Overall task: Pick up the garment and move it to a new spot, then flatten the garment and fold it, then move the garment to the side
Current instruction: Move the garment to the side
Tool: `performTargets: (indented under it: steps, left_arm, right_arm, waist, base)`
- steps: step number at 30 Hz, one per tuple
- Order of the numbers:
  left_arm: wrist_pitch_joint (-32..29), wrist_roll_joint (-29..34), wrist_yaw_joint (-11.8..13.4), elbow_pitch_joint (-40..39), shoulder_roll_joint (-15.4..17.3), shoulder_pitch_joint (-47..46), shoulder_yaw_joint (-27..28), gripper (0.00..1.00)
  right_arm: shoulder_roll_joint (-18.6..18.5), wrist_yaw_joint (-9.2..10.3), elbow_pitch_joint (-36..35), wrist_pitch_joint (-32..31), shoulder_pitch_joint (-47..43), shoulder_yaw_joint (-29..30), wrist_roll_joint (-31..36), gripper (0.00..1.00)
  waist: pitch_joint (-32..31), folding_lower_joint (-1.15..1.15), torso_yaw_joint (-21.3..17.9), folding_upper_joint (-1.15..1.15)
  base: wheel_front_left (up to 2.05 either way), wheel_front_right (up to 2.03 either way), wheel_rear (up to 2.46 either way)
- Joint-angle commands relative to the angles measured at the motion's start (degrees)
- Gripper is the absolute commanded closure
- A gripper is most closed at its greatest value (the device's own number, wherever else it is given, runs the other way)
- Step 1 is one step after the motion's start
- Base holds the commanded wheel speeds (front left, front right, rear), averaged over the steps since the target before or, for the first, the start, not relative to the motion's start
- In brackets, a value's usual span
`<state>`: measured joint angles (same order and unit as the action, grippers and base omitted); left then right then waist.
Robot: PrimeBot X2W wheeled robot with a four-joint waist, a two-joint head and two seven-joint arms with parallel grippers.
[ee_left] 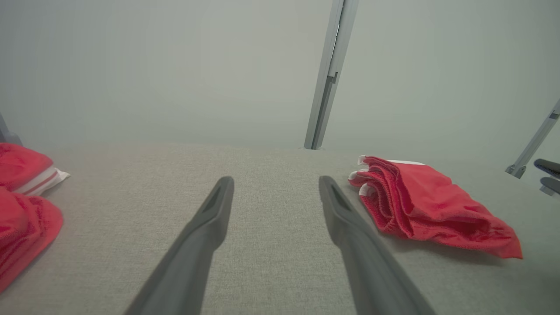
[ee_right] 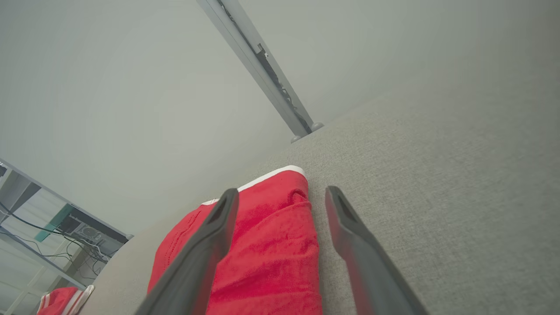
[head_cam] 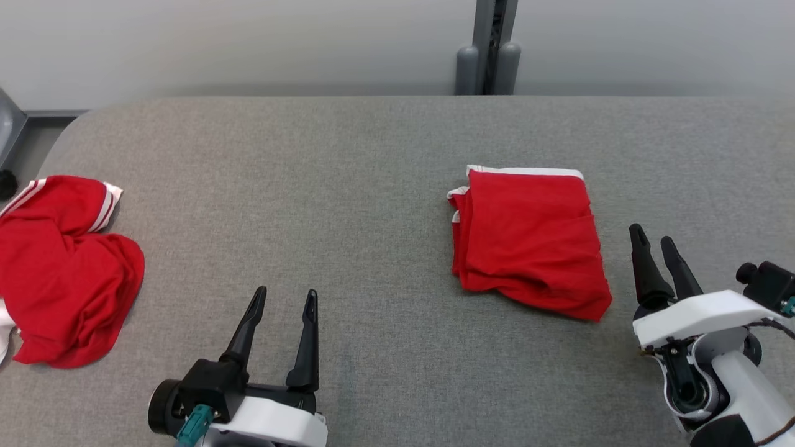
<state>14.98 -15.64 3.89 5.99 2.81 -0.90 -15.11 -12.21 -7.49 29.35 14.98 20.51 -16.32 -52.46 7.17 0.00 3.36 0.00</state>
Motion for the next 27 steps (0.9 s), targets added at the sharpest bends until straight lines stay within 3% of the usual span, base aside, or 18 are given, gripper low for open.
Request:
performTargets:
  steps: [1, 5, 14, 22, 25, 26, 27]
  left_arm:
    - [0.22, 0.35, -0.33, -0.07, 0.17, -1.61, -0.17, 0.00]
    - [0.22, 0.20, -0.19, -0.29, 0.18, -3.38, -0.95, 0.00]
    - [0.22, 0.24, 0.68, -0.81, 0.19, -5.73, -1.90, 0.00]
    - [0.22, 0.62, 0.82, -1.24, 0.18, -7.30, -2.77, 0.00]
    - [0.22, 0.74, 1.00, -1.39, 0.19, -7.70, -3.03, 0.00]
    - [0.22, 1.01, 1.18, -1.48, 0.19, -7.84, -3.04, 0.00]
    - [0.22, 1.44, 1.31, -1.55, 0.19, -8.00, -3.11, 0.00]
  right_arm:
    - [-0.99, -0.01, 0.81, -0.75, 1.68, -1.18, -3.84, 0.00]
    - [-4.40, -0.01, 2.74, -2.20, 4.97, -4.65, -11.35, 0.00]
    - [-7.13, -0.01, 3.17, -10.15, 9.27, -8.14, -27.09, 0.00]
    - [-9.57, -0.01, 5.71, -11.56, 11.98, -11.29, -28.72, 0.00]
    - [-8.90, -0.04, 6.14, -13.05, 12.37, -12.88, -30.07, 0.00]
    - [-8.66, -0.08, 5.79, -13.49, 12.42, -13.48, -30.53, 0.10]
    - [-8.41, -0.08, 5.38, -13.84, 12.46, -13.96, -30.93, 0.33]
  waist:
    - [2.70, 0.00, 1.71, 0.00]
    - [4.88, 0.00, 2.83, 0.00]
    - [8.20, 0.00, 4.00, 0.00]
    - [10.11, 0.00, 4.74, 0.00]
    - [10.47, 0.00, 4.98, 0.00]
    - [10.58, 0.00, 5.06, 0.00]
    - [10.66, 0.00, 5.11, 0.00]
  base:
    - [0.00, 0.00, 0.00]
    - [0.00, 0.00, 0.00]
    - [0.00, 0.00, 0.00]
    - [0.00, 0.00, 0.00]
    - [0.00, 0.00, 0.00]
    - [0.00, 0.00, 0.00]
    - [0.00, 0.00, 0.00]
